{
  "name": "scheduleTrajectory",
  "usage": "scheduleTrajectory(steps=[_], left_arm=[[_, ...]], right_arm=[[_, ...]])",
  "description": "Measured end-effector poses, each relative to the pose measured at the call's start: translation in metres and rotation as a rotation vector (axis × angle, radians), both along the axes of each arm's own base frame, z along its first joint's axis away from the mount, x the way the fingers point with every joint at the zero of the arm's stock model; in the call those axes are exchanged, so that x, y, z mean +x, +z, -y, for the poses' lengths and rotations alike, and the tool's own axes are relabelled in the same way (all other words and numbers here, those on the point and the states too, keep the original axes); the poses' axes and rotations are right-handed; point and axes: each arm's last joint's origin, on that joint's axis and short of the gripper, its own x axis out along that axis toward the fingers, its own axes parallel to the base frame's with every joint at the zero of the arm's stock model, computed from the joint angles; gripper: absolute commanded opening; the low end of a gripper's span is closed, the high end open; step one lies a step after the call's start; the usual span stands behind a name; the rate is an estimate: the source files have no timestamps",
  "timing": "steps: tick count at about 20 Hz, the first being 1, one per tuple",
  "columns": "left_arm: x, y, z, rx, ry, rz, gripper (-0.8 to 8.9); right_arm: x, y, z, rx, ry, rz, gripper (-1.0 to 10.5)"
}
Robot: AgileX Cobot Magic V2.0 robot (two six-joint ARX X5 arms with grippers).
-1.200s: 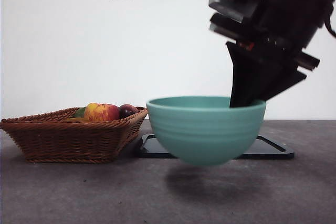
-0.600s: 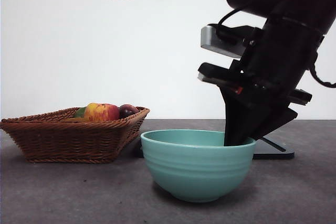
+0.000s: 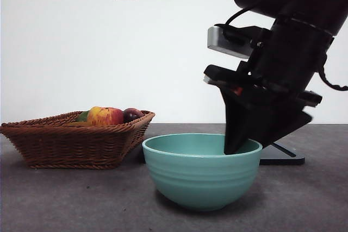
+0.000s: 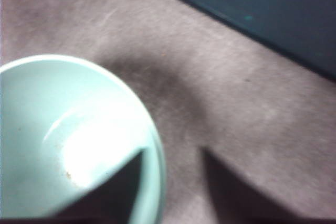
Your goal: Pick up the wifruite, put it on the bowl, pick up the plate, put it on desk
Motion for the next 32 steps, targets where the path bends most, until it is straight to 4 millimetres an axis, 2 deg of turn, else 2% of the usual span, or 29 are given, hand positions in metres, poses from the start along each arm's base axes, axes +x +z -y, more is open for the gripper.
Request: scheduleTrajectory(steps=[4,8,11,15,21,32], left_arm=[[0.0,0.0,0.0,0.0,0.0,0.001,3.44],[0.0,0.0,0.0,0.0,0.0,0.001,3.43],[0.0,0.0,0.0,0.0,0.0,0.001,3.43],[0.0,0.0,0.0,0.0,0.0,0.001,3.44],[0.0,0.0,0.0,0.0,0.0,0.0,3.43],[0.0,0.0,0.0,0.0,0.0,0.0,3.44]], right_arm=[[-0.01,0.021,0.009,0.014,-0.014,0.051,3.4],[-0.023,0.055,0.02,0.075,-0.018,0.131,3.4],[-0.041,0.083,0.034,0.156,0.0,0.192,3.4],[-0.069,0.101,0.051,0.259,0.087,0.156,3.4],[-0.093,0.108,0.065,0.336,0.18,0.071,3.4],[-0.093,0.108,0.065,0.332,0.18,0.064,3.4]])
